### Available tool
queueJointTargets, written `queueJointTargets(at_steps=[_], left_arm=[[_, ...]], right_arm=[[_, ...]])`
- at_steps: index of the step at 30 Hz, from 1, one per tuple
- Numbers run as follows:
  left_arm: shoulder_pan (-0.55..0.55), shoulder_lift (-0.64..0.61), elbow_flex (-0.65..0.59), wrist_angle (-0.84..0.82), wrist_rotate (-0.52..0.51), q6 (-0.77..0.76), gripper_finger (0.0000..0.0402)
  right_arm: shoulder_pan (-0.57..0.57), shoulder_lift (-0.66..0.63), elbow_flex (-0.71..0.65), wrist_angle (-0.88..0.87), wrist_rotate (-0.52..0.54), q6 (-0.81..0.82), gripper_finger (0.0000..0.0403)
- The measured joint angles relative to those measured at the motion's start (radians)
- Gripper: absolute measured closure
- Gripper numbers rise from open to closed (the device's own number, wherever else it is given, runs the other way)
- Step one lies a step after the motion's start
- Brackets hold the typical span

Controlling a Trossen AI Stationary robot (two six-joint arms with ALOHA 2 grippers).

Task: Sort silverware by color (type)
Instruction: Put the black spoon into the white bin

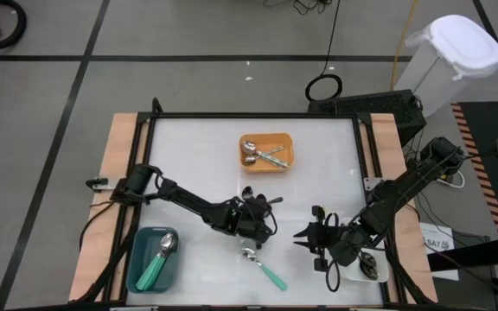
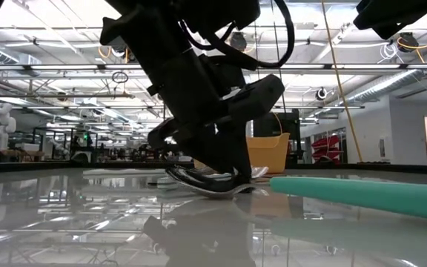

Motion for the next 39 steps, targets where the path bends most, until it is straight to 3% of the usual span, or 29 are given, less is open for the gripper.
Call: queueJointTargets(at_steps=[9,16,24,34,39], left_arm=[[0.000,-0.005,0.000,0.000,-0.001,0.047,0.0389],[-0.010,-0.005,0.033,-0.020,0.000,0.077,0.0393],[-0.061,-0.005,0.227,-0.227,-0.035,0.144,0.0394],[-0.188,-0.005,0.449,-0.406,-0.219,0.242,0.0396],[-0.267,-0.005,0.567,-0.548,-0.363,0.254,0.0396]], right_arm=[[0.000,0.000,0.000,-0.001,-0.001,0.000,0.0330],[0.000,0.000,0.000,-0.001,-0.001,-0.003,0.0330],[0.000,0.000,0.000,-0.001,-0.001,-0.003,0.0330],[0.001,0.000,0.000,-0.001,-0.002,-0.031,0.0330],[0.020,0.000,0.000,-0.001,-0.006,-0.036,0.0330]])
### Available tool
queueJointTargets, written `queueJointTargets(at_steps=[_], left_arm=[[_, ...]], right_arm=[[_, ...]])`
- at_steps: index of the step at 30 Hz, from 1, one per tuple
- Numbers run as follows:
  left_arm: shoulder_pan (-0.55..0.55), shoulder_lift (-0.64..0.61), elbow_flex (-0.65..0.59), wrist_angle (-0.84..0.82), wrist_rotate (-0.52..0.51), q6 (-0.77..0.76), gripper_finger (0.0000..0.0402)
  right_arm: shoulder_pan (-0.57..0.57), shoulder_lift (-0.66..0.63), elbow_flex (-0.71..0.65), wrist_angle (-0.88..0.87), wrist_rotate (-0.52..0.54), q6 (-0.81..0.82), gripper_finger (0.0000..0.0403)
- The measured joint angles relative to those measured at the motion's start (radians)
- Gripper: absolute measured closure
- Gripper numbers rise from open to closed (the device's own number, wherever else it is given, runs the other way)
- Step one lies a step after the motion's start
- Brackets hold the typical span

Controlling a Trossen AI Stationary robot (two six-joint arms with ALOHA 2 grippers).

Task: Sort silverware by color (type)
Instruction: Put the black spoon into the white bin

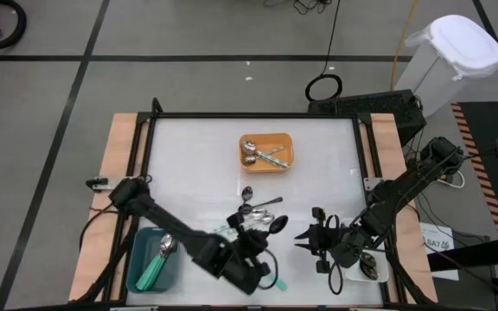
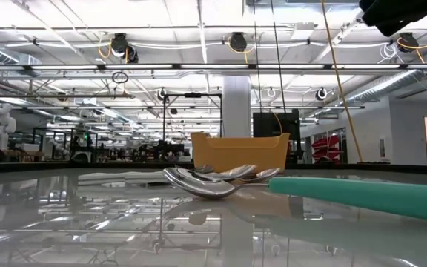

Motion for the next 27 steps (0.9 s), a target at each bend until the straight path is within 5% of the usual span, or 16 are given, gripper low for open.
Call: queueJointTargets(at_steps=[9,16,27], left_arm=[[-0.147,0.000,0.153,-0.168,-0.220,-0.030,0.0396],[-0.221,0.000,0.181,-0.087,-0.335,0.058,0.0396],[-0.221,0.000,0.181,0.147,-0.363,0.282,0.0396]], right_arm=[[0.034,0.015,0.000,0.046,0.036,-0.075,0.0330],[0.006,0.127,0.000,0.370,0.065,-0.352,0.0330],[-0.097,0.231,0.000,0.756,-0.221,-0.565,0.0326]])
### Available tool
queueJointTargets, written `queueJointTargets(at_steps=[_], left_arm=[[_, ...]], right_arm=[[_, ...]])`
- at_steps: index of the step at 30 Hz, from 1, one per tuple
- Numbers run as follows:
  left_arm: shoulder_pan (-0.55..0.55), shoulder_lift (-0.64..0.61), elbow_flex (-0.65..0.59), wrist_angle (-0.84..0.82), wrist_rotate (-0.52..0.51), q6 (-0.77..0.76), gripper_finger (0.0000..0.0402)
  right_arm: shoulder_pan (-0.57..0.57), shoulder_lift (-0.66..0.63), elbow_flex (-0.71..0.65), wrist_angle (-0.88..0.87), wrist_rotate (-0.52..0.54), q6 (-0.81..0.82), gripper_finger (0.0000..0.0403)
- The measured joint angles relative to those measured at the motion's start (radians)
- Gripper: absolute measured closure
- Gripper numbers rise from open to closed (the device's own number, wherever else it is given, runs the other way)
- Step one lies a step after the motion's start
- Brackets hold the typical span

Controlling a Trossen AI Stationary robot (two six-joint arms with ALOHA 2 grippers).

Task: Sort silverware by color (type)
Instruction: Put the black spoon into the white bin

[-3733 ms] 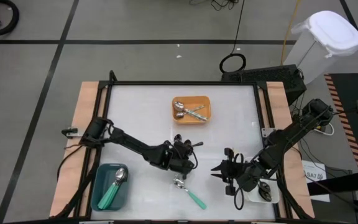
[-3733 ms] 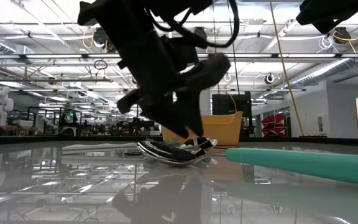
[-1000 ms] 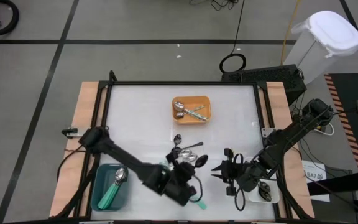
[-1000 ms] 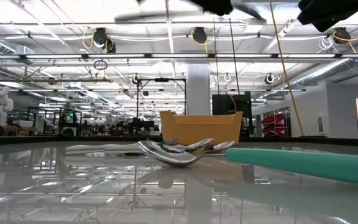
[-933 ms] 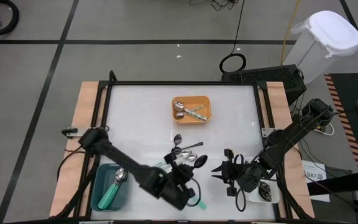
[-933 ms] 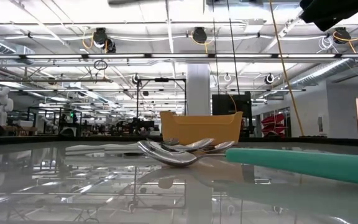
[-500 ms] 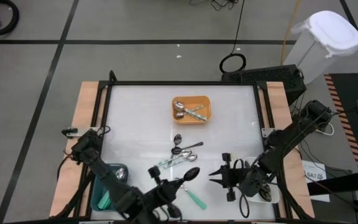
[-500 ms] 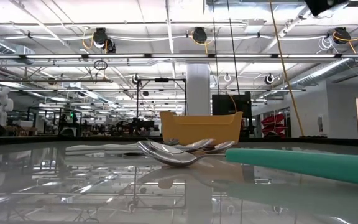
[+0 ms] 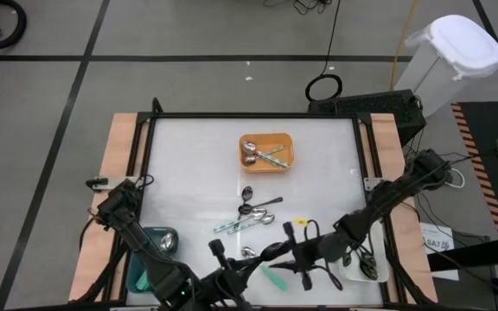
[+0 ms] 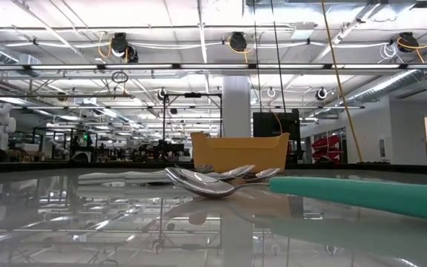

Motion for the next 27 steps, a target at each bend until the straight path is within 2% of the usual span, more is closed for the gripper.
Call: queueJointTargets(at_steps=[4,10,12,18,24,27], left_arm=[[0.008,0.027,0.001,0.139,-0.015,0.139,0.0396],[0.040,0.078,0.000,0.441,0.085,0.427,0.0396],[0.052,0.083,0.000,0.493,0.132,0.483,0.0396],[0.073,0.084,0.000,0.529,0.184,0.528,0.0396],[0.080,0.084,0.000,0.546,0.246,0.555,0.0396],[0.086,0.084,0.000,0.539,0.280,0.587,0.0396]], right_arm=[[-0.030,0.036,0.000,0.102,-0.100,-0.031,0.0311],[-0.080,0.109,0.000,0.279,-0.202,-0.079,0.0271],[-0.090,0.123,0.000,0.313,-0.236,-0.091,0.0258],[-0.110,0.126,0.000,0.357,-0.313,-0.137,0.0229],[-0.114,0.126,0.000,0.376,-0.344,-0.231,0.0225],[-0.118,0.126,0.000,0.375,-0.404,-0.264,0.0226]])
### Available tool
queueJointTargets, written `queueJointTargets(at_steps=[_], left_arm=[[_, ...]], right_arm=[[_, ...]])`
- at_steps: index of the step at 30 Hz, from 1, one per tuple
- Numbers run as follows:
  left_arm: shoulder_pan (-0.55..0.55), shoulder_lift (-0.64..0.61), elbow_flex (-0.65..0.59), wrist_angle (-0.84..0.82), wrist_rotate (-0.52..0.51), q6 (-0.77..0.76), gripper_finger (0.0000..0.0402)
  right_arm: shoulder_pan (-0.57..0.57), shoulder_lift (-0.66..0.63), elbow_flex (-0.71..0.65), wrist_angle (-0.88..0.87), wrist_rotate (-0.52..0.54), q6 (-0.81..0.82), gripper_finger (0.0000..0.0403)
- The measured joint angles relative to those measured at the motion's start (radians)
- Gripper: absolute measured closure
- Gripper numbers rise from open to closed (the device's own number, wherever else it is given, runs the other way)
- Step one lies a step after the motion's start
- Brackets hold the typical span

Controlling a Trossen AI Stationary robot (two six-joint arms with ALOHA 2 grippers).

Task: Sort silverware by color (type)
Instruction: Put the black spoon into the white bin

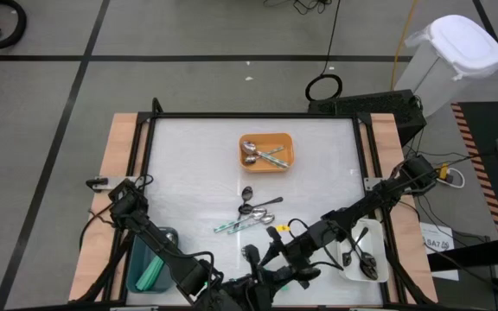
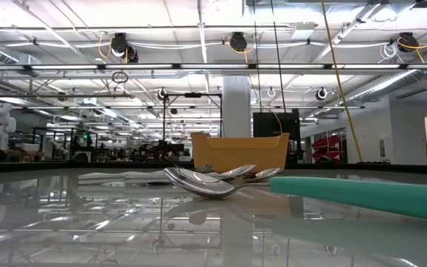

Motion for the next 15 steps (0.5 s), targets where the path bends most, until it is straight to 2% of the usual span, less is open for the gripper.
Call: queueJointTargets(at_steps=[3,8,15], left_arm=[[0.004,0.000,0.000,-0.027,0.060,0.031,0.0396],[0.004,0.000,0.000,-0.034,0.162,0.080,0.0396],[0.021,0.000,-0.001,-0.154,0.226,0.096,0.0396]], right_arm=[[-0.002,0.000,0.000,0.000,-0.058,-0.017,0.0226],[-0.005,0.000,0.000,0.030,-0.059,-0.037,0.0226],[-0.004,0.000,0.000,0.028,-0.097,-0.073,0.0227]])
